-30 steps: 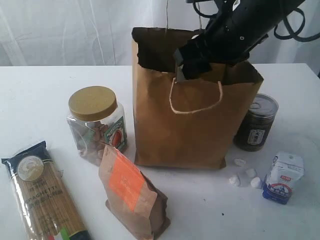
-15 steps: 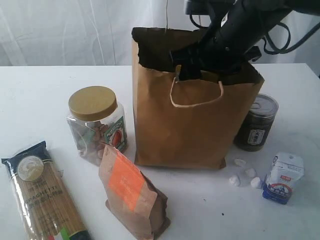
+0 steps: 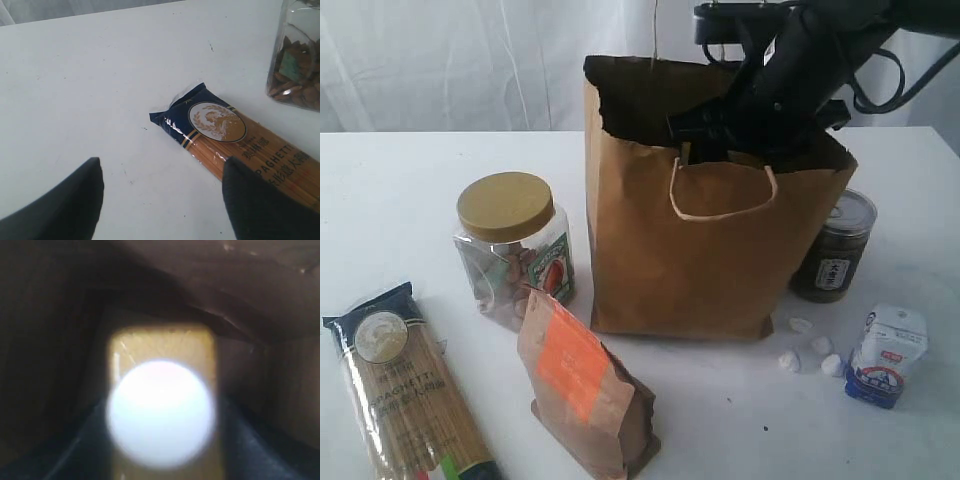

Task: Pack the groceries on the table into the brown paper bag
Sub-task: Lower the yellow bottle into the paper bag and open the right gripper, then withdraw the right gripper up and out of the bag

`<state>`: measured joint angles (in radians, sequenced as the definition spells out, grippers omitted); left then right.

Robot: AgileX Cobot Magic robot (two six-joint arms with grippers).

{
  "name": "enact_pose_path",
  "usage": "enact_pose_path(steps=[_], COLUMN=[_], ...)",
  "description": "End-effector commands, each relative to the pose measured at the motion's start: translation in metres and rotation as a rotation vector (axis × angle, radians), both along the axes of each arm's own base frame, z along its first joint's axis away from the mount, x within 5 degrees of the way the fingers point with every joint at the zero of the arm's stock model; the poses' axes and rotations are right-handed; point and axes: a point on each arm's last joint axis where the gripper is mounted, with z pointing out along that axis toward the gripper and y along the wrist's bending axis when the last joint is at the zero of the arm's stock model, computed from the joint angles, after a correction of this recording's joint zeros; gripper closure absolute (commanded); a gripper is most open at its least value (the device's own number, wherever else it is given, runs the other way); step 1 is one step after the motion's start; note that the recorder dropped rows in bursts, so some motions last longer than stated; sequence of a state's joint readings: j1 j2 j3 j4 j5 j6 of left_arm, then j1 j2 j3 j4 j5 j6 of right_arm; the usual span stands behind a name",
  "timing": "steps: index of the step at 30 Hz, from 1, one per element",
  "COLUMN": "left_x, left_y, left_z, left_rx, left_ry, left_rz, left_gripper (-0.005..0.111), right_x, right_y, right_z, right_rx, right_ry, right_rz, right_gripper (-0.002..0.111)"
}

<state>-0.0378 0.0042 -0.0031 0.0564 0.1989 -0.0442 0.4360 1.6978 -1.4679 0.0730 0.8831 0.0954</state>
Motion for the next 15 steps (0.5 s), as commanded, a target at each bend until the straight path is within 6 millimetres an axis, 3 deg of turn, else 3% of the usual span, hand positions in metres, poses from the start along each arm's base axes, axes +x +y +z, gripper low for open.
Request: enact_pose_path(steps=[1, 6, 10, 15], left_x=[0.0, 0.0, 0.0, 0.0], left_y=[0.0, 0.0, 0.0, 0.0], left_z=[-0.001, -0.001, -0.001, -0.001], left_rx=[0.004, 0.004, 0.004, 0.004], left_ry=[-0.004, -0.004, -0.004, -0.004], left_rz=[-0.009, -0.009, -0.009, -0.009], left_gripper=[0.037, 0.037, 0.037, 0.037], right_x=[-0.001, -0.004, -0.019, -0.054], right_y=[-0.002, -0.003, -0.01, -0.008], right_z=[0.008, 0.01, 0.043, 0.087], right_rx=[0.023, 0.019, 0.061, 0.101], right_ry=[-0.018, -0.012, -0.111, -0.255], right_rz=[-0.013, -0.004, 0.002, 0.09], right_gripper=[0.038, 0.033, 0.033, 0.034])
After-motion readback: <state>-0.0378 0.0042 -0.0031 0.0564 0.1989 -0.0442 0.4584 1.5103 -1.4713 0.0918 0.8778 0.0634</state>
